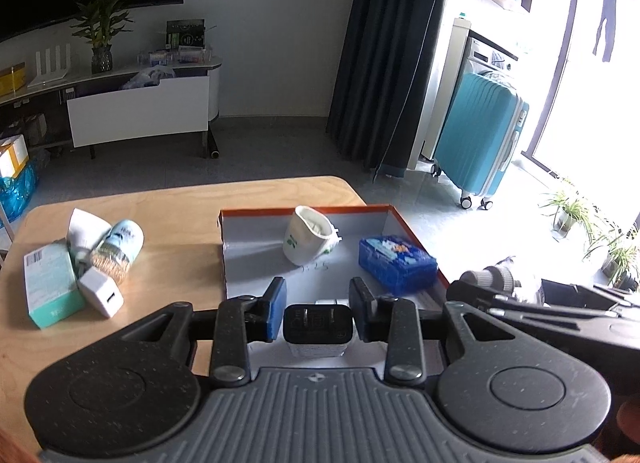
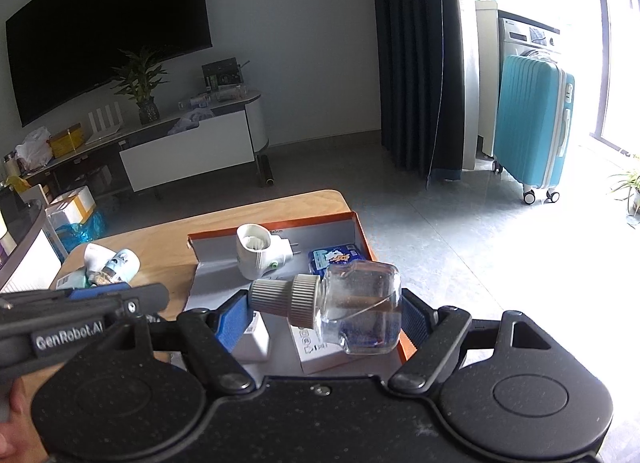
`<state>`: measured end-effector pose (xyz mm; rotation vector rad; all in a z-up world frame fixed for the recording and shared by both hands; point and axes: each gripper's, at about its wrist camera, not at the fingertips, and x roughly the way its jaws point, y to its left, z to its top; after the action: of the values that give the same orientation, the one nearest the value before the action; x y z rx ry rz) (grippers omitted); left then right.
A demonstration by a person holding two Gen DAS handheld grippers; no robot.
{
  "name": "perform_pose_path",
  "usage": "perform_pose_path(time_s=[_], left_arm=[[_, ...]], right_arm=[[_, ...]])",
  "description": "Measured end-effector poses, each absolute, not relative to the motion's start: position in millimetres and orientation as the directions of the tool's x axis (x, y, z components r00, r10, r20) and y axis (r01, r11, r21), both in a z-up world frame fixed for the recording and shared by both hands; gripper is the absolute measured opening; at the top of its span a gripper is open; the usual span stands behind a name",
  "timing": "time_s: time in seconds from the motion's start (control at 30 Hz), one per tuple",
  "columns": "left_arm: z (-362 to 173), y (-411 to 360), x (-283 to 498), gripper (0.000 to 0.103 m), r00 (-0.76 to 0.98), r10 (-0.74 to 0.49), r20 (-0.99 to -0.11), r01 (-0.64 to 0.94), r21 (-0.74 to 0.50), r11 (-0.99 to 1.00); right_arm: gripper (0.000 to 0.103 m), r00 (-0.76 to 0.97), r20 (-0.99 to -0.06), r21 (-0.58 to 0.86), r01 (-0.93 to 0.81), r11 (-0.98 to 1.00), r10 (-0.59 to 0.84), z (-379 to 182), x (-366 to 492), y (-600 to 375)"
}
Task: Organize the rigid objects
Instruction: 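Carry the black charger with left tool while right carries the glass bottle to the tray, then lower the glass bottle into the tray with right tool while left releases the black charger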
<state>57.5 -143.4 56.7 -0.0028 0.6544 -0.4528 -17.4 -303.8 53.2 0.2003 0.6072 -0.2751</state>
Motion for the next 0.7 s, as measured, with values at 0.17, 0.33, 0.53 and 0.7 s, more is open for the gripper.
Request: perform_pose_path(time_s=[0.17, 0.33, 0.53, 0.7], left_arm=[[60, -147, 73, 0.035, 0.7, -0.408, -0.586, 0.406, -0.144, 0.902], [58, -152, 85, 0.035, 0.69, -0.412, -0.595, 0.407, -0.153, 0.901], [55, -159, 98, 0.035, 0.673, -0.421, -0.608, 0.412, -0.164, 0.896], [51, -164, 108, 0.035, 0.661, -0.424, -0.619, 0.413, -0.172, 0.894]], right_arm=[[0.092, 0.78, -0.596, 0.107, 0.312, 0.944, -0.19, 49, -6, -308], [0.092, 0.777, -0.602, 0.105, 0.309, 0.945, -0.187, 48, 5, -311], [0.092, 0.779, -0.599, 0.111, 0.312, 0.944, -0.187, 50, 17, -319], [0.092, 0.778, -0.602, 0.11, 0.307, 0.945, -0.182, 49, 28, -325]])
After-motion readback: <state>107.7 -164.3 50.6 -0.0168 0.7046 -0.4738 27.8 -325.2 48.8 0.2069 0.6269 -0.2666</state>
